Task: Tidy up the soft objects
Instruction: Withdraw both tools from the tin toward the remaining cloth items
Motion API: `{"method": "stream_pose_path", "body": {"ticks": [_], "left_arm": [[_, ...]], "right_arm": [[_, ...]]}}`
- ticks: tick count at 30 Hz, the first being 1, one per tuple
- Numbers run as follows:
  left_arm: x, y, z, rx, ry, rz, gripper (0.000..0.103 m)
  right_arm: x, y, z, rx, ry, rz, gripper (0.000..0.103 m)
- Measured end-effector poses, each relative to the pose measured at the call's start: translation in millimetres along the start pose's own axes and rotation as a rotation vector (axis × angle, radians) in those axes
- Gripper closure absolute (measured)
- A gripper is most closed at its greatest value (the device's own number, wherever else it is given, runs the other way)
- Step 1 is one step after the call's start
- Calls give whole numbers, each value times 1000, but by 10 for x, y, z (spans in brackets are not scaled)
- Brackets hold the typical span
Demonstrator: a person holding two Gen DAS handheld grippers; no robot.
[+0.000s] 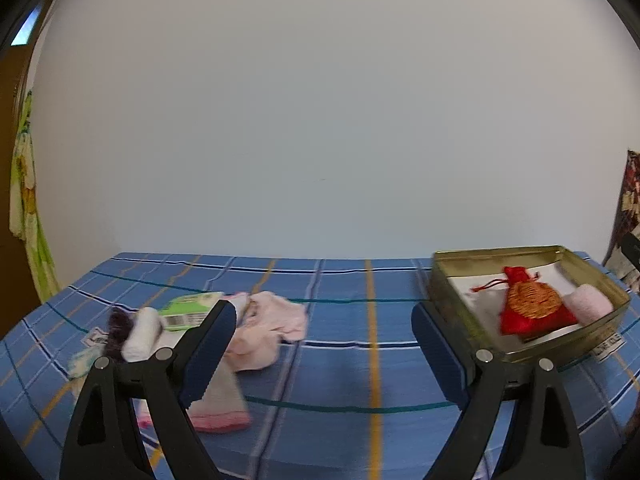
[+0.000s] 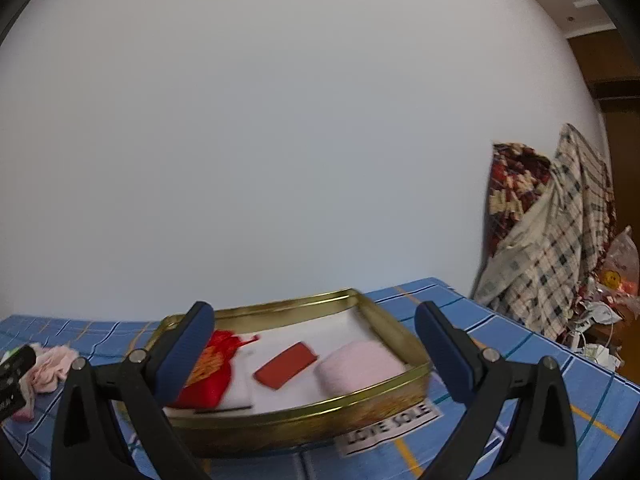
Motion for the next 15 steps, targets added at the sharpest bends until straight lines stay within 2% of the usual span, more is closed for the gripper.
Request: {"method": "stream_pose_path", "body": {"ticks": [15], "left_arm": [[-908,-47,-107,-43,106,82,12]], "right_arm": [[-1038,-225,193,-45,181,114,1]]}}
Point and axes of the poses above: each gripper's, at about its wrist camera, not at the fingertips, and z roughly against the way its jaws point, x to its right, y to its top, the point moved 7 cm from there along -z, roughly the way its jaws point, and after that the axes turned 12 degrees about -x, right-handed, at the moved point
